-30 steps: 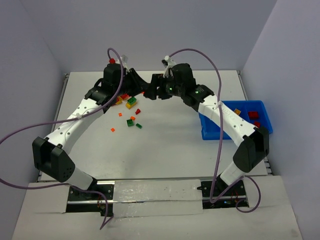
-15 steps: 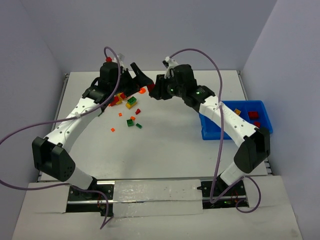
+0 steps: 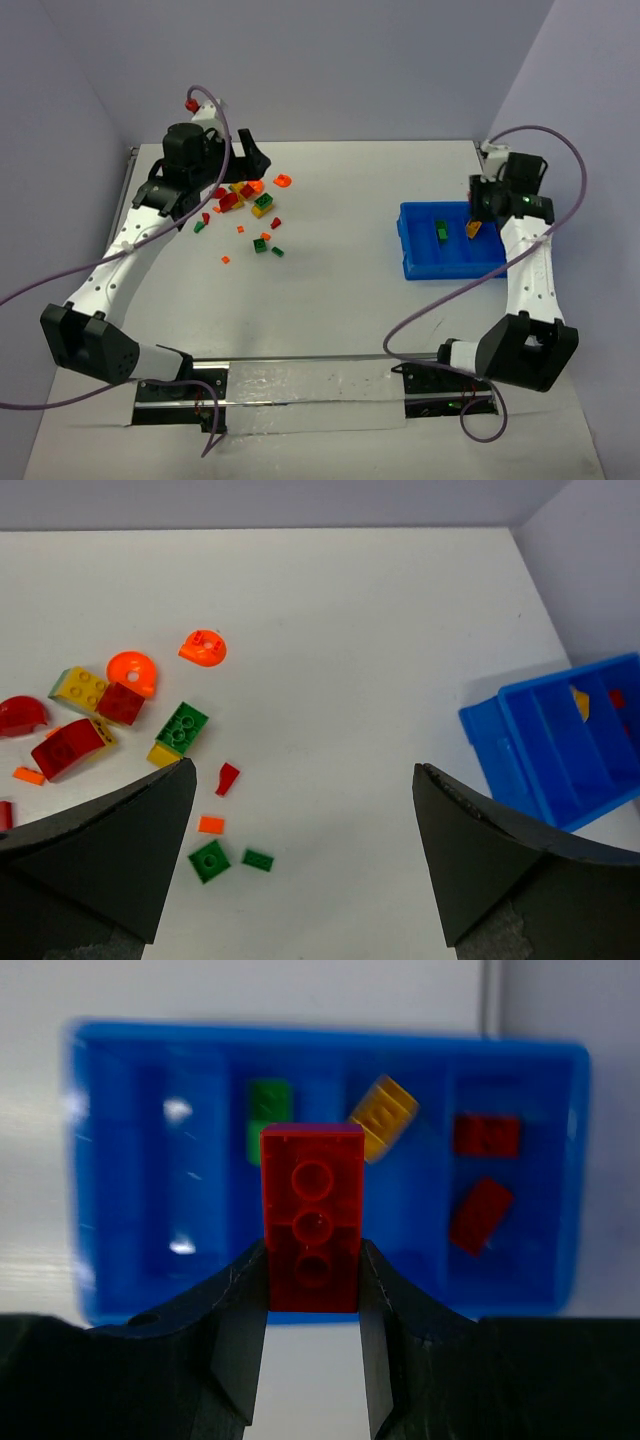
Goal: Sort the legos into containers by color
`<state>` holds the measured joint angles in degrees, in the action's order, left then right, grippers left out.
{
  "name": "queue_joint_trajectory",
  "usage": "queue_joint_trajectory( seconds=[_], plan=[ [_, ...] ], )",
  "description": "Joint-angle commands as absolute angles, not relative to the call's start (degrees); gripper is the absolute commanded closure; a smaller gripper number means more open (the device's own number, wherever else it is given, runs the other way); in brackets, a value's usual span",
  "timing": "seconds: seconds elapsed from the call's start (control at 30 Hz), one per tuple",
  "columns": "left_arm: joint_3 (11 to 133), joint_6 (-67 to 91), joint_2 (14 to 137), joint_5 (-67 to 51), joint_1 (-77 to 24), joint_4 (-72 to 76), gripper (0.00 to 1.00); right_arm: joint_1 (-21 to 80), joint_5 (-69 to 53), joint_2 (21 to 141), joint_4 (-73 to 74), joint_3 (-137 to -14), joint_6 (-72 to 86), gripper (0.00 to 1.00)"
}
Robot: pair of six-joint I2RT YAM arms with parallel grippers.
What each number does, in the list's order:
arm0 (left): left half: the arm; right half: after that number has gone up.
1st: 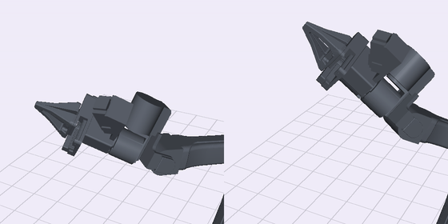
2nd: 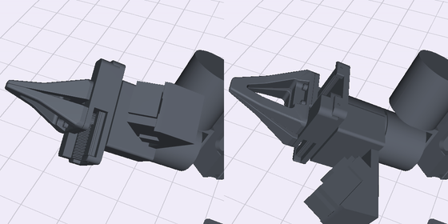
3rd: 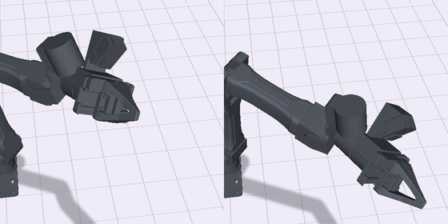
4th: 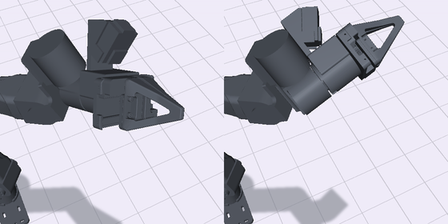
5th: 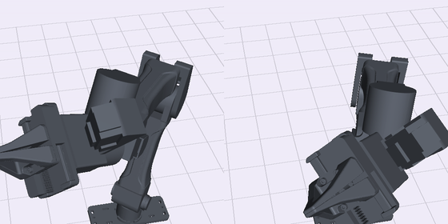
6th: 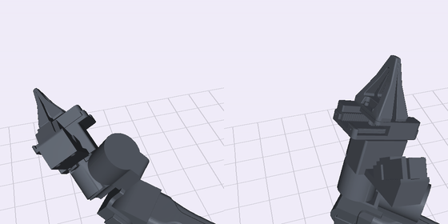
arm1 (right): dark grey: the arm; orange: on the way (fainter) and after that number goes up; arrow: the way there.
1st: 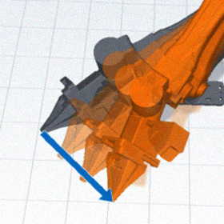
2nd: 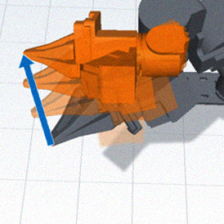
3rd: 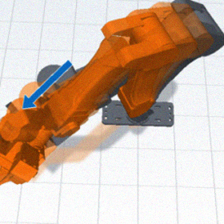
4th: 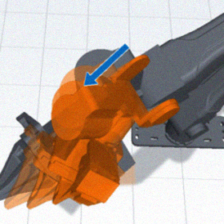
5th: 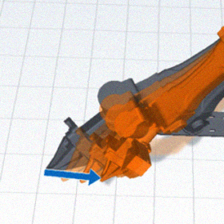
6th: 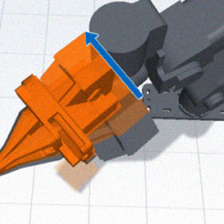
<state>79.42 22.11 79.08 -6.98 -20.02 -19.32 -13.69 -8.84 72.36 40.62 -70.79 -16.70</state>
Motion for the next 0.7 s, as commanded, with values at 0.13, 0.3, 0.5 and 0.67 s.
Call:
queue_joint_trajectory(
  seconds=[0.13,0.3,0.5,0.67],
  plan=[
    [82.12,11.49,81.97,-15.48,-20.13,-23.87,0.01,-28.0,-0.09,81.24,47.0,-72.45,-31.12,1.0],
    [83.46,10.48,84.34,-16.0,-20.13,-25.66,0.01,-30.25,2.2,86.18,44.93,-73.3,-31.53,1.0],
    [83.71,9.84,85.18,-14.75,-20.13,-26.28,0.01,-32.62,3.27,91.06,41.14,-72.47,-31.73,0.97],
    [83.41,9.84,85.63,-14.17,-20.1,-26.24,0.01,-33.49,3.34,95.08,39.27,-73.85,-31.46,0.94]
  ],
)
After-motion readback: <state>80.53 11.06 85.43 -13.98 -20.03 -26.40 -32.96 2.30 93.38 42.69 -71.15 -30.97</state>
